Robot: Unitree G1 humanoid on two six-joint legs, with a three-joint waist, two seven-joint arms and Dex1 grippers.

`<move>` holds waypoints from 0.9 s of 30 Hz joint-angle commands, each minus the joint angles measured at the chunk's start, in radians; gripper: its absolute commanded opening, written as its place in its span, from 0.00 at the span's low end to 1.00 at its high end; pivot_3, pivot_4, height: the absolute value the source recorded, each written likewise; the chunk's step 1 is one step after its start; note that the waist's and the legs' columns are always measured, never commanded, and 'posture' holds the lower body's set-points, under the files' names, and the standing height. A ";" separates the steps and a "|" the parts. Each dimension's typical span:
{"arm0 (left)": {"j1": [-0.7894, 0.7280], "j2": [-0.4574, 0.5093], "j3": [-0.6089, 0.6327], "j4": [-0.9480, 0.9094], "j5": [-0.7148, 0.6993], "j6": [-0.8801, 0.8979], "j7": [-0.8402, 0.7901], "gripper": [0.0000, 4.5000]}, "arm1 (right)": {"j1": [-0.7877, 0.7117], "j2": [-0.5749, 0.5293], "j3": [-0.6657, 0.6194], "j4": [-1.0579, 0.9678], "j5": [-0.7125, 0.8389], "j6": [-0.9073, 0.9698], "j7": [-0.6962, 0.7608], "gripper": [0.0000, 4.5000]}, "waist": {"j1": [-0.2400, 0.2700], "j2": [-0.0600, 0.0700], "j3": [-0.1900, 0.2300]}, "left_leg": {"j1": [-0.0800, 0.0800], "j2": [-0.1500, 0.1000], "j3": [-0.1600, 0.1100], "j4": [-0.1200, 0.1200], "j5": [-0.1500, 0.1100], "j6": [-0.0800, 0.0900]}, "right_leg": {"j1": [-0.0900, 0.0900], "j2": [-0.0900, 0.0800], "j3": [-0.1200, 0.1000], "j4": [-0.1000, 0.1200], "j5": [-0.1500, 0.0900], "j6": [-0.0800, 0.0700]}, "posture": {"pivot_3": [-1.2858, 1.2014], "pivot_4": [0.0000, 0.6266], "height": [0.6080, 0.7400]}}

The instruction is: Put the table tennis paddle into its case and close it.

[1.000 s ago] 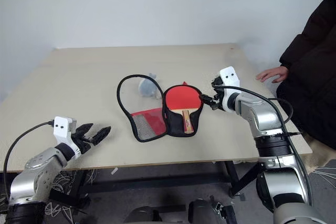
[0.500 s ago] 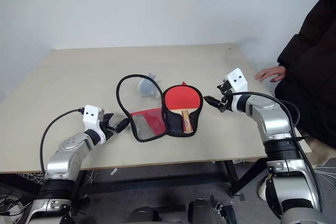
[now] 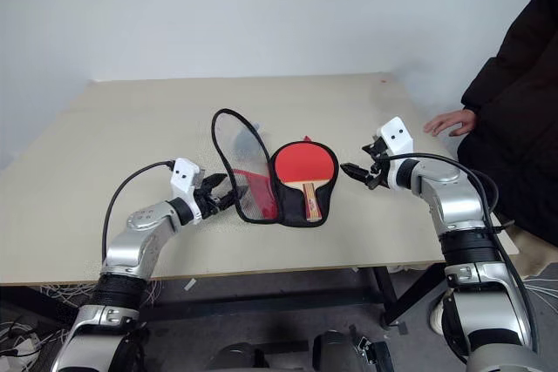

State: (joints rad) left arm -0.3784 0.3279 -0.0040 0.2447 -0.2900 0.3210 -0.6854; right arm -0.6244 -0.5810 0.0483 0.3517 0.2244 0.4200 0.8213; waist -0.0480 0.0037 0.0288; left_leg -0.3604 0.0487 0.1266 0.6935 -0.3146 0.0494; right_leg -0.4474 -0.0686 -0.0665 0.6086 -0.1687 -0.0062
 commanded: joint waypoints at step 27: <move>-0.051 -0.083 0.036 -0.165 -0.166 0.390 0.014 0.09 | -0.088 -0.068 -0.077 0.113 -0.042 -0.072 0.008 0.89 | -0.001 0.000 0.000 | 0.000 0.000 -0.001 0.003 -0.002 0.006 | 0.001 0.000 0.001 0.001 0.001 0.000 | 0.52 0.00 1.00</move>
State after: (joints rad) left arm -0.4318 0.2317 -0.0150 0.1277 -0.3948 0.6554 -0.6630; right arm -0.6975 -0.6441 -0.0098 0.4919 0.1832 0.3607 0.8322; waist -0.0493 0.0038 0.0291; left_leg -0.3601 0.0486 0.1253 0.6966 -0.3162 0.0558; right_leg -0.4461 -0.0688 -0.0657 0.6094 -0.1680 -0.0057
